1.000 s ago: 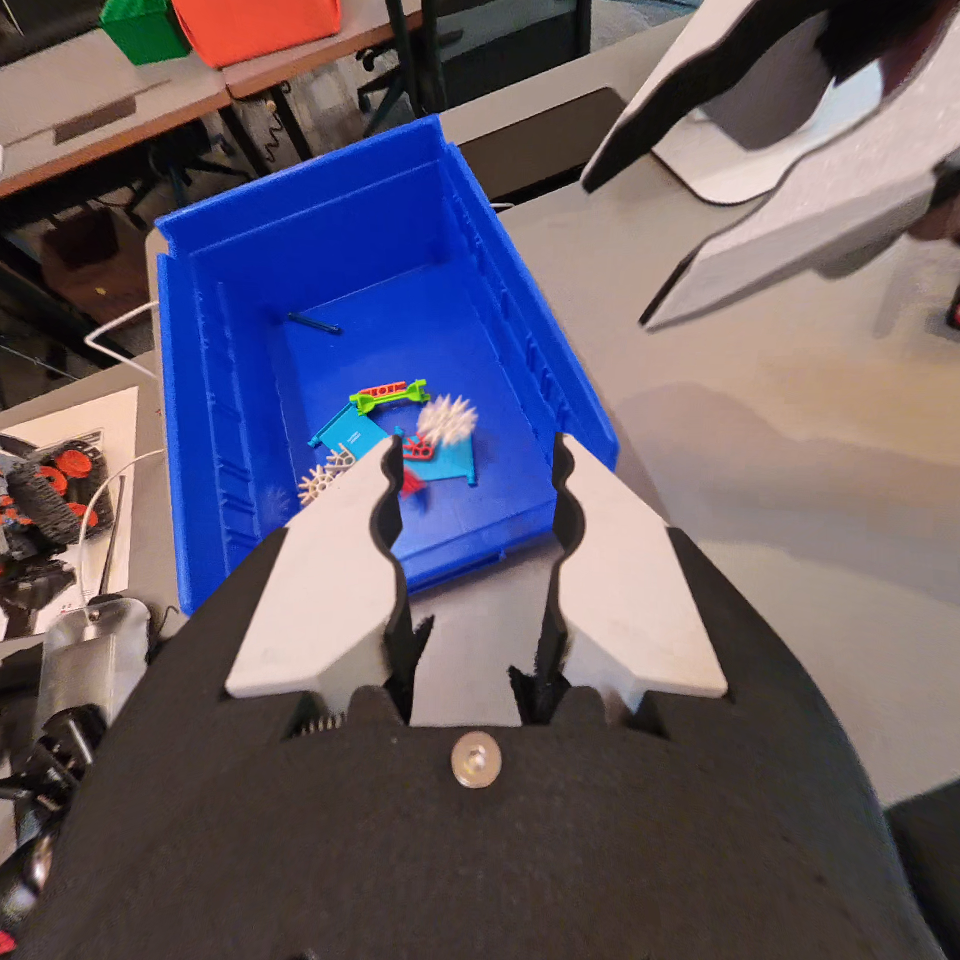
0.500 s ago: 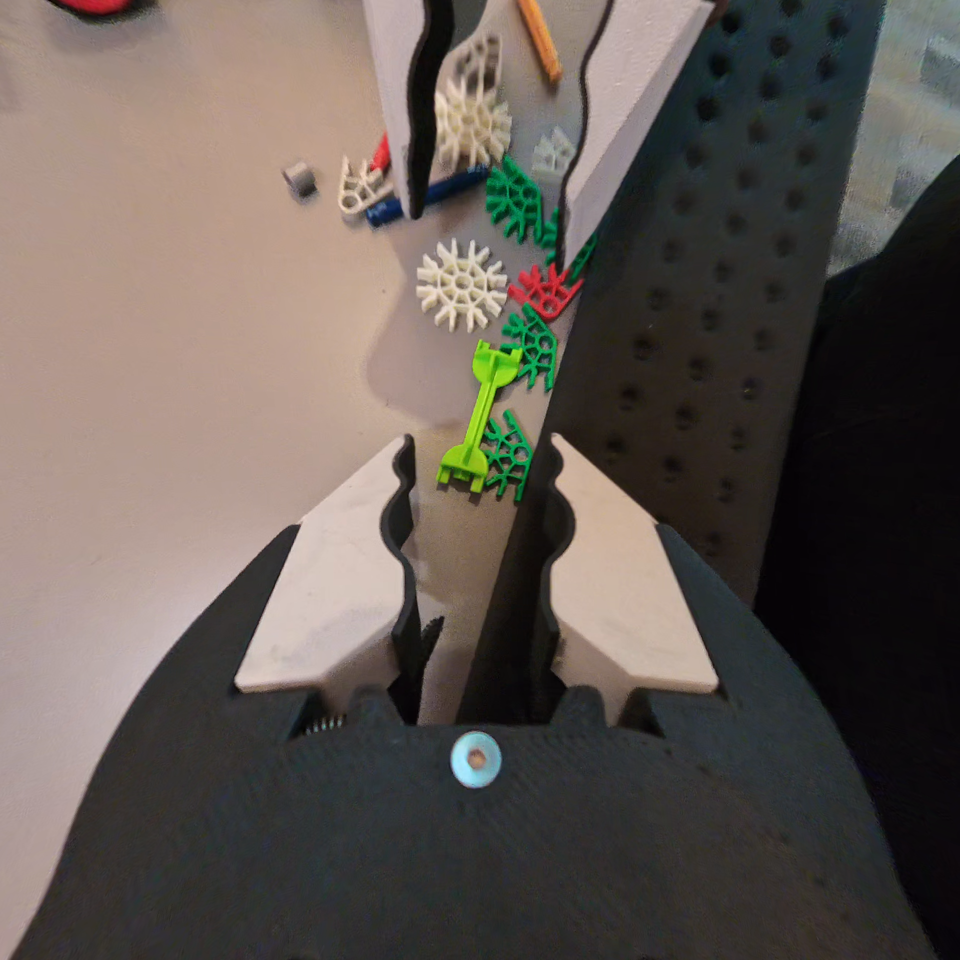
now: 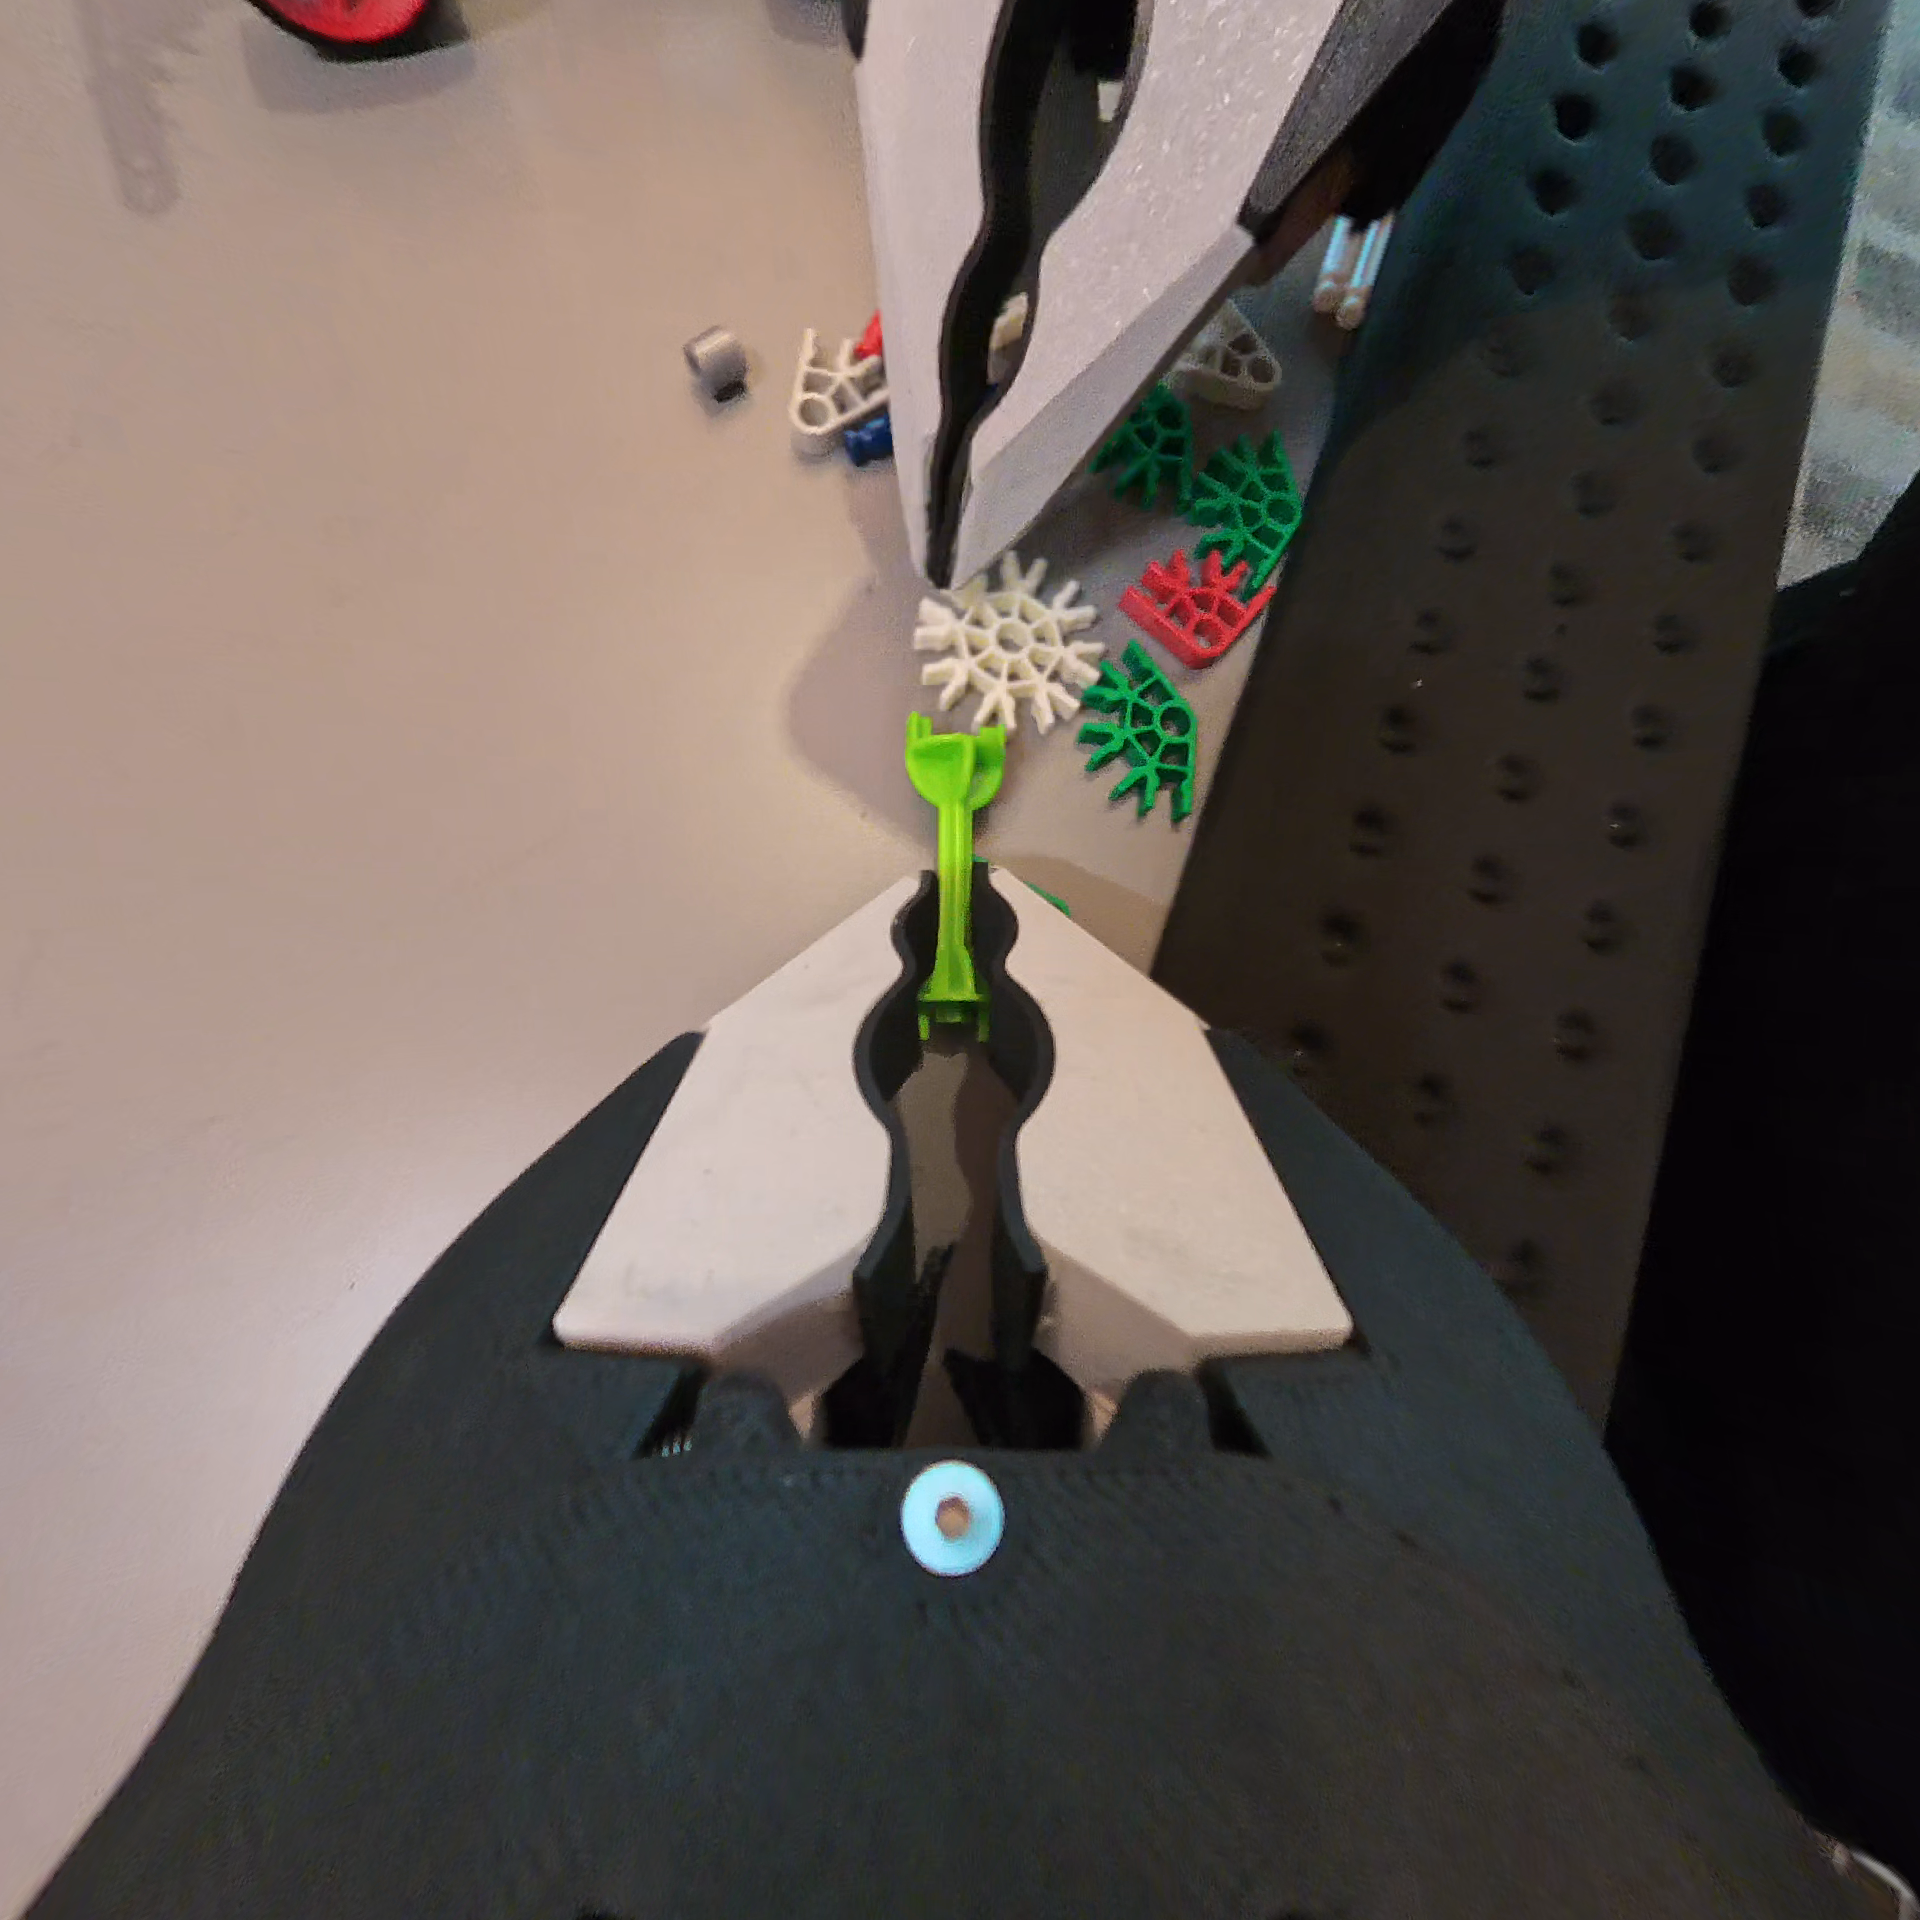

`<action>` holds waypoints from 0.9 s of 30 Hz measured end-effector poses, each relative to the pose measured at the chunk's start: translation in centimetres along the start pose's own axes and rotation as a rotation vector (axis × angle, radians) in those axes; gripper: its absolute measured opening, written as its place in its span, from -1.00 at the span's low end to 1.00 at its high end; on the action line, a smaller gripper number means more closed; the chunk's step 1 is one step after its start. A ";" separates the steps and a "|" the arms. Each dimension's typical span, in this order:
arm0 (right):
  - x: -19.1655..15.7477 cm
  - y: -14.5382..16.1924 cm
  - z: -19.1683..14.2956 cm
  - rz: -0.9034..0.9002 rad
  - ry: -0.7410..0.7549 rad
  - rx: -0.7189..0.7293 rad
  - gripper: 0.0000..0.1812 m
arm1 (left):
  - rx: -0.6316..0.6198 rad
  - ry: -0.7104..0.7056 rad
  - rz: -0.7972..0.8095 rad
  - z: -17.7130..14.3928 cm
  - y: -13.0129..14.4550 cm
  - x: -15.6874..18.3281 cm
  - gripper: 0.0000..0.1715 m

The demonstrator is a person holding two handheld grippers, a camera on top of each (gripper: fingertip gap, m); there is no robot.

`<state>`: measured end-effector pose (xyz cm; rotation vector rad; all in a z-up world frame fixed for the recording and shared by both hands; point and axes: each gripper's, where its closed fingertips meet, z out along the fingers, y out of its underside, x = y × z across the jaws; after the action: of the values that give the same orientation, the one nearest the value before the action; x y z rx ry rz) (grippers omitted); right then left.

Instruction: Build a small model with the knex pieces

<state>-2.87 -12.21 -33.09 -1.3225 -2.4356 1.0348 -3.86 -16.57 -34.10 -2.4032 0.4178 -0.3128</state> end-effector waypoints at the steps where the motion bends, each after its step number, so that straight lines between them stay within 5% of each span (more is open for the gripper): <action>1: 0.4 0.0 0.1 -0.005 0.006 -0.017 -1.00 | 0.014 -0.013 -0.013 -0.3 -0.1 -0.4 -0.97; 3: 0.8 -0.5 0.1 -0.010 0.001 -0.020 -0.99 | 0.022 -0.060 -0.021 -1.1 0.0 -1.6 -0.97; 7: -0.3 -0.7 0.3 -0.039 -0.048 -0.063 -0.41 | 0.065 -0.107 -0.068 -3.3 -0.1 -3.2 -0.97; 15: -1.1 0.7 1.3 -0.051 0.016 -0.076 -0.65 | 0.123 -0.206 -0.099 -6.5 -0.3 -4.7 -0.97; 20: -0.8 0.4 1.4 -0.033 0.033 -0.059 -0.65 | 0.196 -0.473 -0.179 -14.0 -1.4 -12.7 -0.97; 25: -0.7 -0.7 1.5 -0.032 0.037 -0.036 -0.65 | 0.196 -0.718 -0.289 -22.4 0.7 -22.8 -0.97; 27: -0.6 -1.3 1.6 -0.029 0.037 -0.019 -0.65 | 0.178 -0.741 -0.388 -23.8 2.4 -24.8 -0.59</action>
<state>-4.11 -13.94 -33.33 -1.2965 -2.4363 0.9733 -34.98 -22.71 -20.72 -2.2126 -0.3966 0.3633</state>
